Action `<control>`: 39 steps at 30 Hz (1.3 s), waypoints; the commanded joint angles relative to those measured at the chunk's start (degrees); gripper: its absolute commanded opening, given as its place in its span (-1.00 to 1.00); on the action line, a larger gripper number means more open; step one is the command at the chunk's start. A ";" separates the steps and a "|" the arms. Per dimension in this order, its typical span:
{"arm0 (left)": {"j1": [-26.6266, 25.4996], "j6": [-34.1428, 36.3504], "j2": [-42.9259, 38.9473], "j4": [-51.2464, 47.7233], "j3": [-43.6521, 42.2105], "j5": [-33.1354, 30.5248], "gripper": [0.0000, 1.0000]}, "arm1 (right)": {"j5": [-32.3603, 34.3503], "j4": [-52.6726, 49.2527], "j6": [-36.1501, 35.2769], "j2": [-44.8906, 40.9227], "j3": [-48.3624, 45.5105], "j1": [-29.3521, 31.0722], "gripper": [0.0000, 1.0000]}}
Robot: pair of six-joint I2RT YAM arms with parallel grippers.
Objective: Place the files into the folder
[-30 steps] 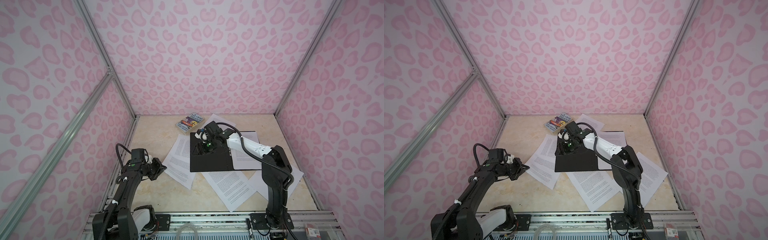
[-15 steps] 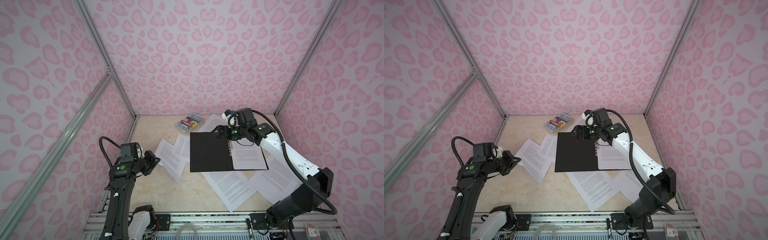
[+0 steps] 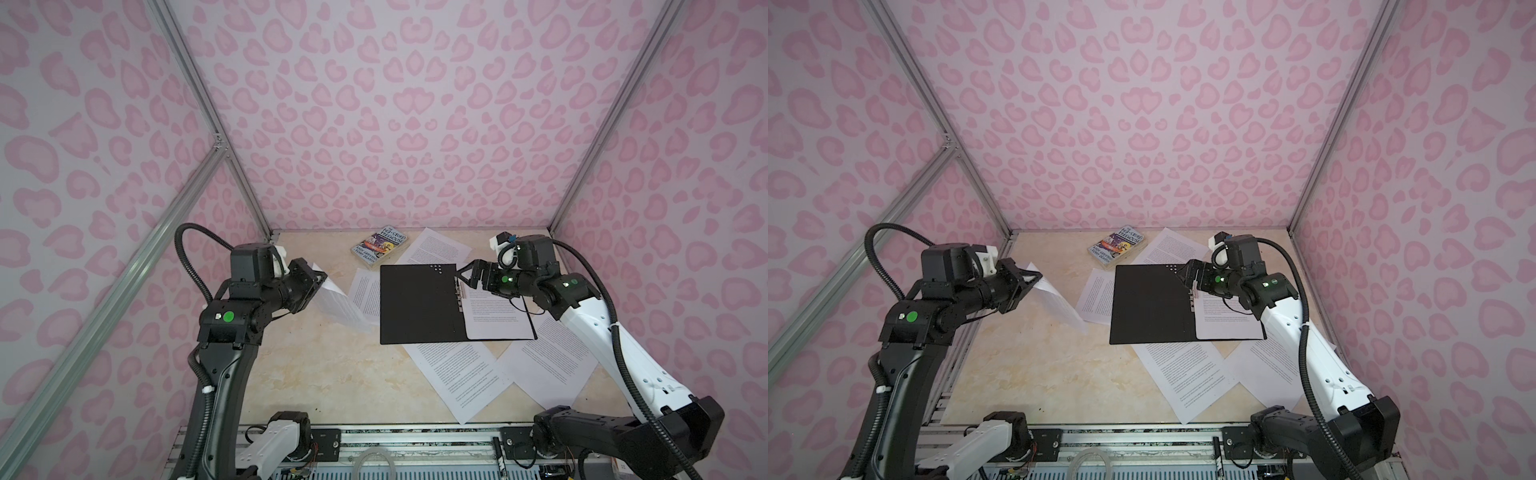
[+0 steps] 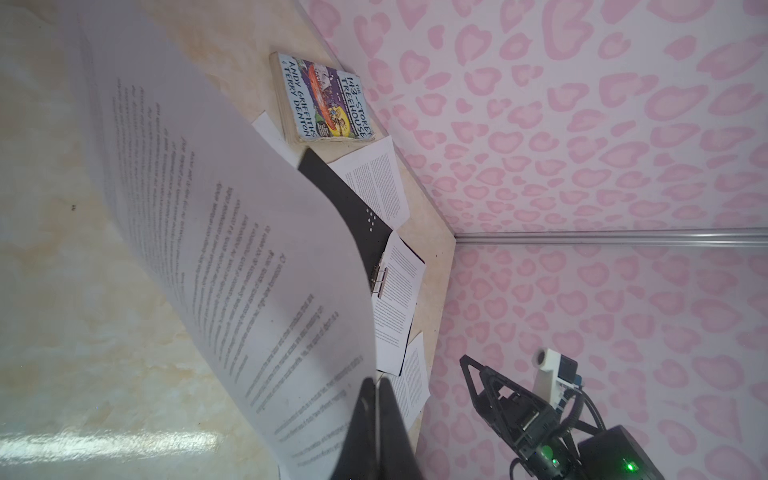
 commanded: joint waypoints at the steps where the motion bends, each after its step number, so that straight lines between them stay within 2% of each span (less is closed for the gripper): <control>1: -2.49 1.05 5.57 1.63 4.44 -1.20 -0.93 | -2.04 2.36 1.31 1.32 0.52 -1.91 0.95; 7: -8.58 5.38 21.93 3.70 17.44 -1.11 -0.93 | -0.48 -0.79 2.36 3.77 3.11 -5.72 0.93; 14: -20.11 5.89 41.05 5.87 37.94 4.92 -0.93 | 0.65 -2.87 5.56 4.73 3.30 -12.36 0.84; 17: -24.89 3.74 46.93 8.01 45.10 8.44 -0.93 | 2.28 -4.04 6.28 4.69 4.02 -14.12 0.83; 21: -30.11 1.32 50.71 12.53 50.82 12.31 -0.93 | 3.80 -4.40 7.34 4.69 4.04 -16.95 0.83; 25: -32.39 -0.86 50.86 17.92 50.13 16.65 -0.93 | 3.89 -3.15 8.53 6.41 3.80 -18.31 0.81; 27: -33.08 -3.31 49.65 22.91 46.46 18.34 -0.93 | 3.72 -2.25 9.76 7.22 3.75 -18.35 0.80; 31: -33.16 -9.41 46.04 33.15 32.65 18.11 -0.93 | 5.62 -1.96 11.16 6.84 3.83 -18.67 0.78; 35: -32.29 -10.79 45.31 36.68 20.43 17.10 -0.93 | 7.19 -3.87 10.47 5.39 3.88 -18.97 0.78; 39: -29.86 -11.99 44.80 41.42 8.27 14.47 -0.93 | 4.44 -3.67 10.35 4.93 0.30 -18.59 0.79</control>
